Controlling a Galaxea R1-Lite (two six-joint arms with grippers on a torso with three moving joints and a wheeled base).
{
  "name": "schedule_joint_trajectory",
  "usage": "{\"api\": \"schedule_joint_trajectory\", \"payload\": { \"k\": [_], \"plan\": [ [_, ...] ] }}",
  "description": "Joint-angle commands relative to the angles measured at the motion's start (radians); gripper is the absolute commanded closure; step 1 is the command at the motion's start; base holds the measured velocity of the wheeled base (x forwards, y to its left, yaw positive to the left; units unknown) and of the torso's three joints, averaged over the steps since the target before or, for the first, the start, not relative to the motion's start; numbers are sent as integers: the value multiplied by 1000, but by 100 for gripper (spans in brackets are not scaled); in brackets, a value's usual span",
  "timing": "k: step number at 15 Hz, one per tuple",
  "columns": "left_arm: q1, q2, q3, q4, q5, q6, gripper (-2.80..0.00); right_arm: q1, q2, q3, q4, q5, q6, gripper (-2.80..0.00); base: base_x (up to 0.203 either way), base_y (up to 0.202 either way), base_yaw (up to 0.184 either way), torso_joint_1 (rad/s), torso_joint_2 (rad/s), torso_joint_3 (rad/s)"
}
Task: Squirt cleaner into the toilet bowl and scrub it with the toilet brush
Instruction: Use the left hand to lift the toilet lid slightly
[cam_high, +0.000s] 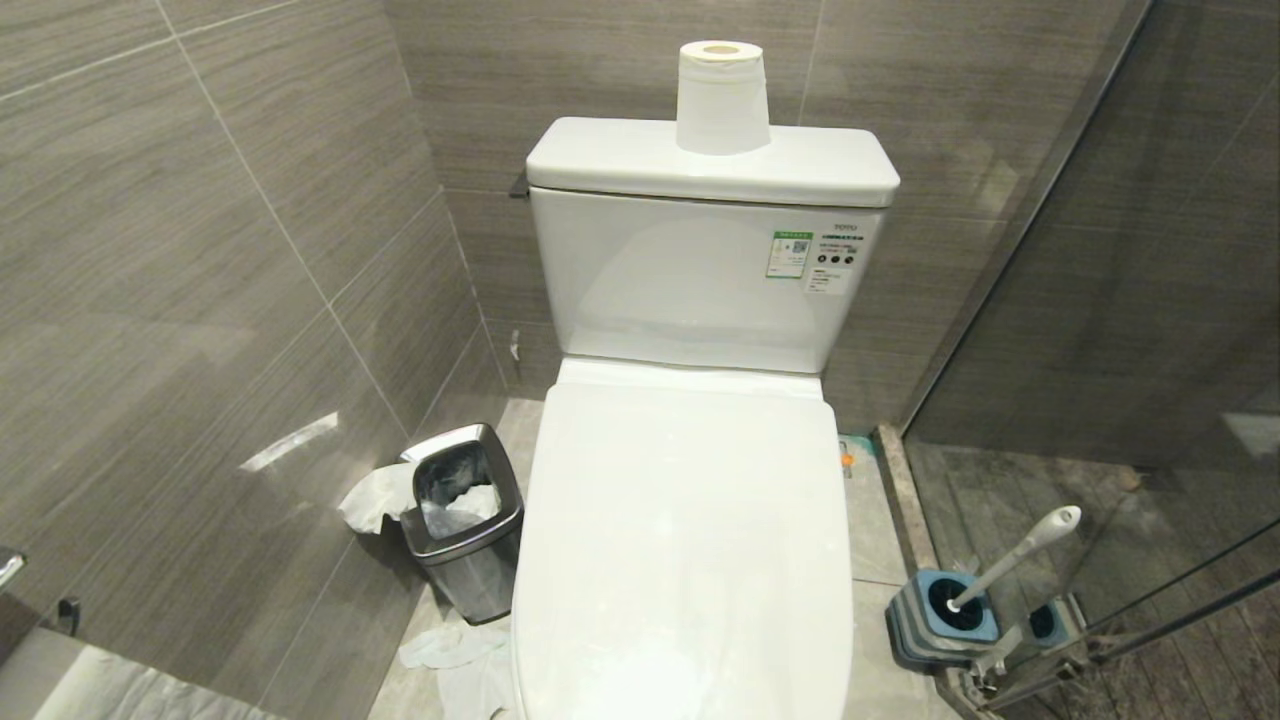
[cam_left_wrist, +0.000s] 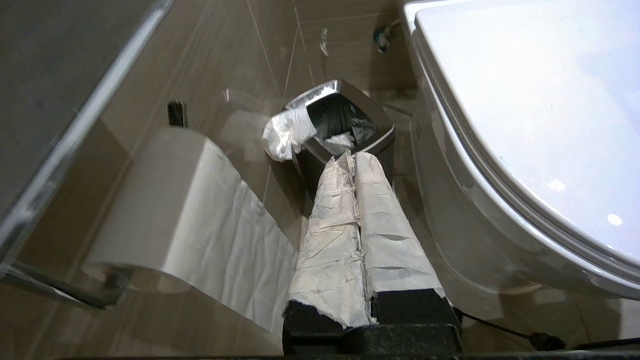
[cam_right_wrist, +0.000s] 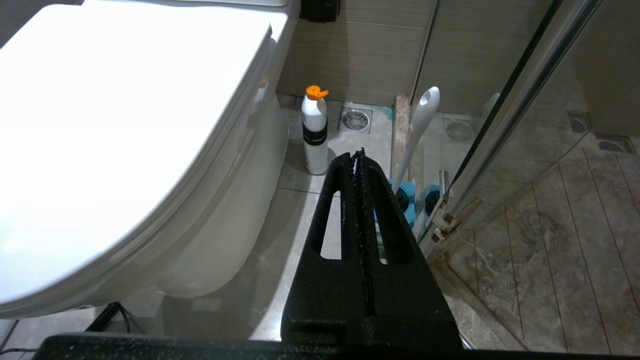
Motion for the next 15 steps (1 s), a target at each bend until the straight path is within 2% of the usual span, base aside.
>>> {"api": "schedule_joint_trajectory", "payload": {
  "k": [1,6,8,15],
  "plan": [
    [0,1,-35,19,-7,20,0,0,0,0,0,0,1,0,0,0,0,0,0,0],
    [0,8,-146,190,-10,85,0,0,0,0,0,0,1,0,0,0,0,0,0,0],
    [0,69,-214,254,-19,102,0,0,0,0,0,0,1,0,0,0,0,0,0,0],
    [-1,320,-382,282,-59,167,0,0,0,0,0,-2,1,0,0,0,0,0,0,0]
  ]
}}
